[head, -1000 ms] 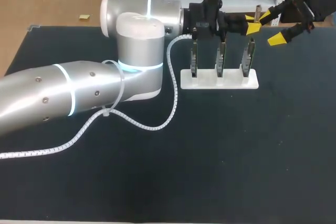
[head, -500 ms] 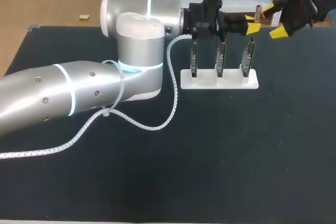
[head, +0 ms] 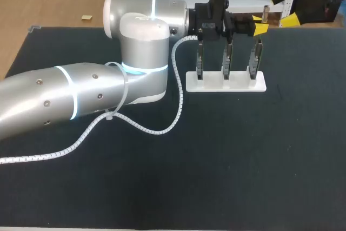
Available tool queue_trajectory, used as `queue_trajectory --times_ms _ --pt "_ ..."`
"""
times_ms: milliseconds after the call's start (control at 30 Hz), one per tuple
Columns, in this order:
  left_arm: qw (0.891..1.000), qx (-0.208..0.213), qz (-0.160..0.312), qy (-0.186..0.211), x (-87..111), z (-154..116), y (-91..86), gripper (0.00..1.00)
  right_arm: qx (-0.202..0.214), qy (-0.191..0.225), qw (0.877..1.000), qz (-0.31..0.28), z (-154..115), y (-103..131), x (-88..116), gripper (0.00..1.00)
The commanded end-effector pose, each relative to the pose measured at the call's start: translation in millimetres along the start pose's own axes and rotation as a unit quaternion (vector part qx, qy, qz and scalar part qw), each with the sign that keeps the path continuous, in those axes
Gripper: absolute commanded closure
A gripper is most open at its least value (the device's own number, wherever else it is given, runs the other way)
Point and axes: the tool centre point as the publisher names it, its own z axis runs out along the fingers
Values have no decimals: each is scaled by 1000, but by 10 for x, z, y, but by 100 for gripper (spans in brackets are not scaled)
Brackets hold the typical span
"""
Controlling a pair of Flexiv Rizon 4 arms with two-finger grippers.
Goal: Pick up the optical module with the left hand, and insert it into the network port with the right hand.
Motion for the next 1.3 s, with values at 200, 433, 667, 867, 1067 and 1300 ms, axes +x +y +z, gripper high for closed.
queue_trajectory --times_ms 200,433,667,867,1067,1300 --pt "1000 -1 0 1 -1 2 -2 100 -7 3 1000 -2 103 -74 -88 0" --pt "1000 -1 0 1 -1 2 -2 100 -4 3 1000 -7 152 -73 -140 0" --pt "1000 -1 0 1 -1 2 -2 100 -13 5 1000 -3 227 -56 -163 0" --pt "1000 -1 0 1 -1 2 -2 100 -13 7 1000 8 244 -54 -201 0" --pt "1000 -1 0 1 -1 2 -2 100 -10 14 1000 15 262 -38 -205 0" --pt "1000 -1 0 1 -1 2 -2 100 -6 20 1000 20 260 -37 -204 0"
